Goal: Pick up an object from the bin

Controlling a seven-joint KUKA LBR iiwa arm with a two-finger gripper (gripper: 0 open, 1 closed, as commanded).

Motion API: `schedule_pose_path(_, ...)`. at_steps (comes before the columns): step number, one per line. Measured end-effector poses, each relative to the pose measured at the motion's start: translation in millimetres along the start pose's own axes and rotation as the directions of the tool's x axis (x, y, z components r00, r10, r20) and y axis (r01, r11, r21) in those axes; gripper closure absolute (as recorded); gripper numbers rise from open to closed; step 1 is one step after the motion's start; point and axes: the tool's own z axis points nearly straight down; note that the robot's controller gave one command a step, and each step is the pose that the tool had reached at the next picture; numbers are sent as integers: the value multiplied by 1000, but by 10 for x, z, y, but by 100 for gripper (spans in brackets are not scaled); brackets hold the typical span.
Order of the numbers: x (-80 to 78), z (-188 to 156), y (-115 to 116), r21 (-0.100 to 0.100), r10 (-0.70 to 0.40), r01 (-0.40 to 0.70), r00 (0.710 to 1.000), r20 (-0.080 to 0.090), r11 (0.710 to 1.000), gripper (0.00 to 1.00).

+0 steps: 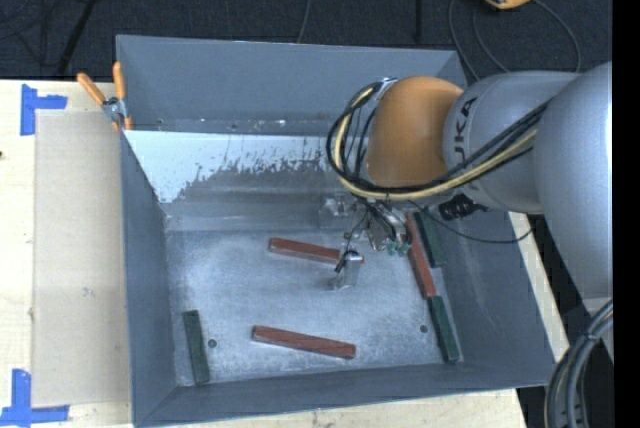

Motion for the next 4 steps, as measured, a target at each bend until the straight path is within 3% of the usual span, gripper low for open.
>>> schedule_pose_path(1, -8, -177, 42, -1, 86, -86, 996, 6, 996, 0)
schedule_pose_path(2, -2, -85, 35, 1, 114, -114, 993, 5, 993, 0)
schedule_pose_path(3, 29, 74, 83, 0, 205, -205, 979, 6, 979, 100)
schedule_pose_path(4, 29, 74, 83, 0, 205, -205, 979, 6, 979, 100)
